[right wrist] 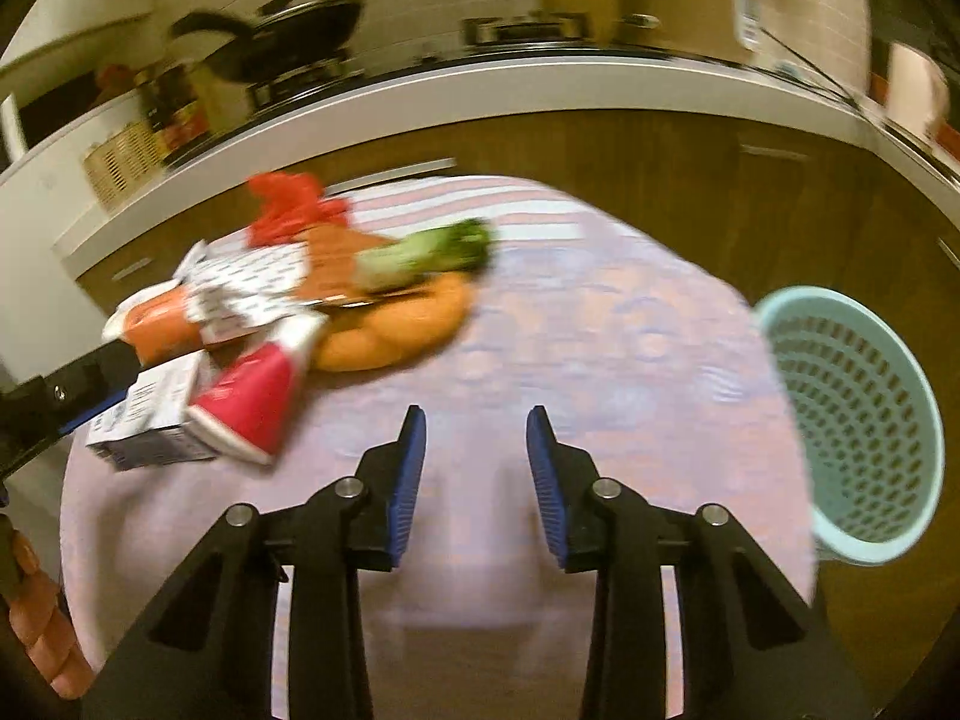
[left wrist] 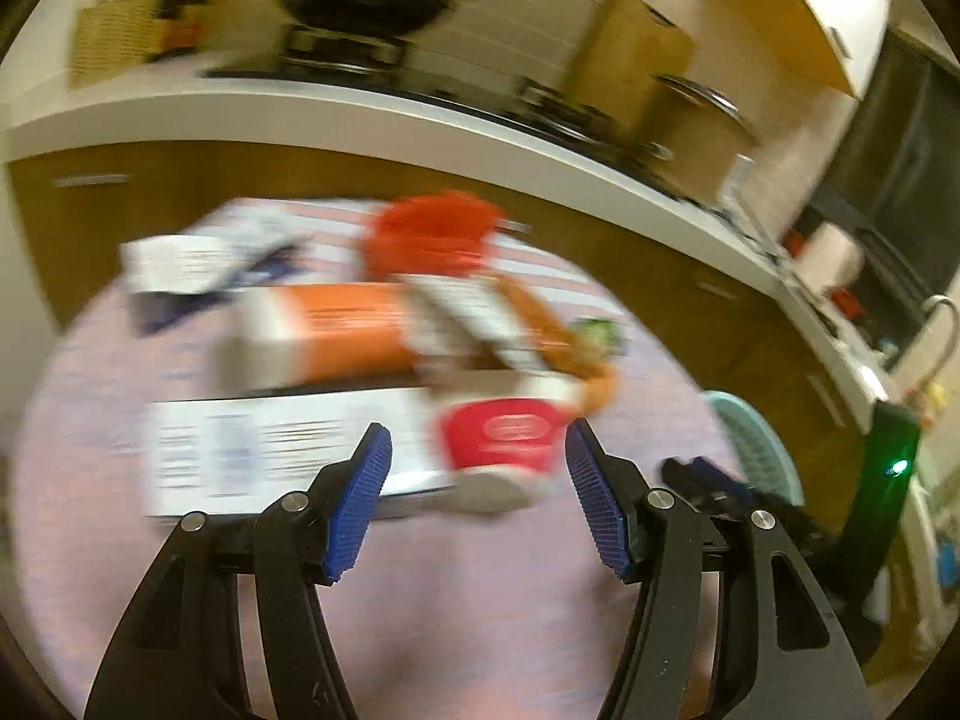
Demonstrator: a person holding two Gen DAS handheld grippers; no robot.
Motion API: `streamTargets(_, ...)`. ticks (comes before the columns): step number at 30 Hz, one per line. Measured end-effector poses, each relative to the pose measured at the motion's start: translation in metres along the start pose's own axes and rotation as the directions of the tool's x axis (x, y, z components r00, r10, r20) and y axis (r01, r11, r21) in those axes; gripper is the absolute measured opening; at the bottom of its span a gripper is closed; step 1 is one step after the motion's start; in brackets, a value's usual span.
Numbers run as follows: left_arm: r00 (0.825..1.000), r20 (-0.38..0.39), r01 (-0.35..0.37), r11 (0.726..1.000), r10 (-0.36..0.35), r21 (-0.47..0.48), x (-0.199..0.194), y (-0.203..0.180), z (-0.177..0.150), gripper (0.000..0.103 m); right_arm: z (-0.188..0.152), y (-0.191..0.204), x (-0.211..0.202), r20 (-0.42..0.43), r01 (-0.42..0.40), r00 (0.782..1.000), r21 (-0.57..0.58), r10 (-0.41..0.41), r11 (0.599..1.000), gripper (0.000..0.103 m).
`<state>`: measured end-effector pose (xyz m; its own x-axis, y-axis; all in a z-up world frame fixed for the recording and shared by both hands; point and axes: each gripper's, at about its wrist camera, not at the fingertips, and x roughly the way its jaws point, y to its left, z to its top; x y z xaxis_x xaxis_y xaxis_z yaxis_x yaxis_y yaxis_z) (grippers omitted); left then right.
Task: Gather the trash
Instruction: 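Swing both tools back toward the table items, then grasp the milk carton with the left tool while the right tool grasps the red-and-white cup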
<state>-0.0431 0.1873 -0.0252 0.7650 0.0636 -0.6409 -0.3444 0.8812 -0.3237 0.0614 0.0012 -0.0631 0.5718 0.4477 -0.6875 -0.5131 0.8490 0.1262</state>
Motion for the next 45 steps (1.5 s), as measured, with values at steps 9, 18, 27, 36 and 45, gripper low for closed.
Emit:
streamTargets(9, 0.986, -0.022, -0.164, 0.986, 0.164, -0.003, -0.009, 0.093, -0.009, 0.074, -0.010, 0.037, 0.017, -0.015, 0.014, 1.000, -0.073, -0.015, 0.997, 0.031)
streamTargets(18, 0.992, -0.112, 0.060, 0.997, -0.053, 0.058, -0.006, 0.059, -0.039, 0.072, -0.008, 0.018, 0.019, -0.027, -0.002, 1.000, -0.010, 0.002, 1.000, 0.031)
streamTargets(27, 0.965, -0.187, 0.219, 0.955, -0.182, 0.202, -0.032, 0.011, -0.069, 0.072, -0.005, -0.003, 0.006, -0.002, 0.040, 0.999, 0.023, -0.040, 0.999, 0.031)
streamTargets(36, 0.991, -0.119, 0.098, 0.936, -0.061, 0.337, -0.017, 0.015, -0.030, 0.082, 0.011, -0.008, -0.011, 0.019, -0.006, 1.000, 0.041, 0.006, 0.999, 0.031)
streamTargets(45, 0.983, -0.166, 0.006, 0.902, 0.073, 0.432, 0.034, 0.003, -0.035, 0.061, 0.023, 0.016, -0.005, 0.009, -0.030, 1.000, -0.026, 0.030, 0.999, 0.048)
